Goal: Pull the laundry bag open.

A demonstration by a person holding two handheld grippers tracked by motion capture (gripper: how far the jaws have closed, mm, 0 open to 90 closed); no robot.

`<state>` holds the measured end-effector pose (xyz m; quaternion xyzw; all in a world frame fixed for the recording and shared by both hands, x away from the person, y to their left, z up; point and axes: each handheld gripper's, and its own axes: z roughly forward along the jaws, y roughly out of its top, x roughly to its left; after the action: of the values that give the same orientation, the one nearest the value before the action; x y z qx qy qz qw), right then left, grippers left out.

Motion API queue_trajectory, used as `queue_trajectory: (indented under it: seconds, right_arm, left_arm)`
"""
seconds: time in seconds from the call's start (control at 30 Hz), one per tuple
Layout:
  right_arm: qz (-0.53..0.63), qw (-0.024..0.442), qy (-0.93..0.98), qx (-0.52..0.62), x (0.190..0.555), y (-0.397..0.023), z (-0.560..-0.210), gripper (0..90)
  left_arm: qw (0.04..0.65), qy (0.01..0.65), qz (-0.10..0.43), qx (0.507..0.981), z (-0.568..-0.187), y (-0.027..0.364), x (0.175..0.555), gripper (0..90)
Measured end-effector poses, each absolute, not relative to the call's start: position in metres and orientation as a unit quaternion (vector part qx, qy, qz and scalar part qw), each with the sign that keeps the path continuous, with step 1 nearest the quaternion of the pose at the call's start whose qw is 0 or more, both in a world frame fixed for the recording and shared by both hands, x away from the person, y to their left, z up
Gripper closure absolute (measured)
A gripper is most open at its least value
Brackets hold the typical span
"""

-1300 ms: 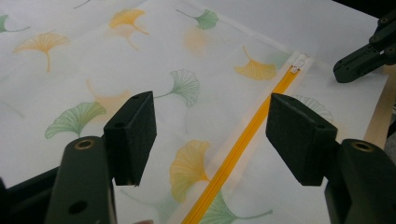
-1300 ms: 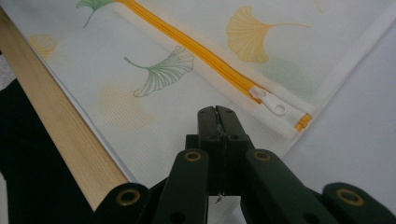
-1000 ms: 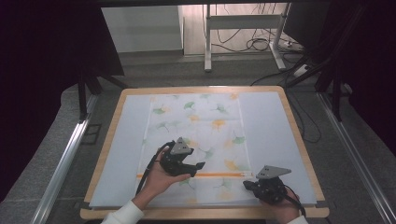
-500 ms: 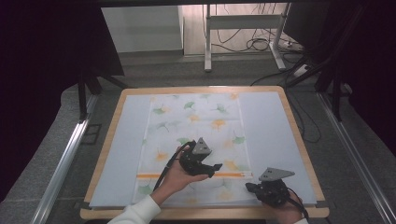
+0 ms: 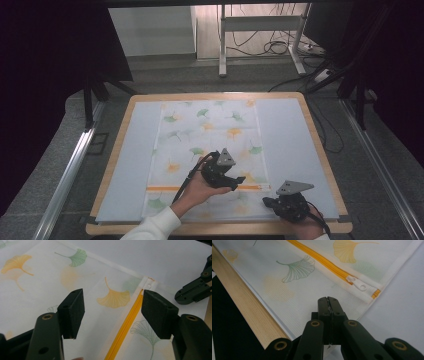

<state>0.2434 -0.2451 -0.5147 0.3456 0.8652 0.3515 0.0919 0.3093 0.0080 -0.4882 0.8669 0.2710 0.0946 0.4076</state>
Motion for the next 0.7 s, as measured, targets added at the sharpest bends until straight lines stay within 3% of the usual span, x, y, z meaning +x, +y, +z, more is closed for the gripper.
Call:
queue_trajectory:
  seconds: [0.7]
  right_arm:
    - [0.349,0.085,0.866,0.349,0.240,-0.249,-0.517,89.3]
  left_arm:
    - [0.397,0.228,0.081,0.885,-0.507,-0.040,0.317,38.8]
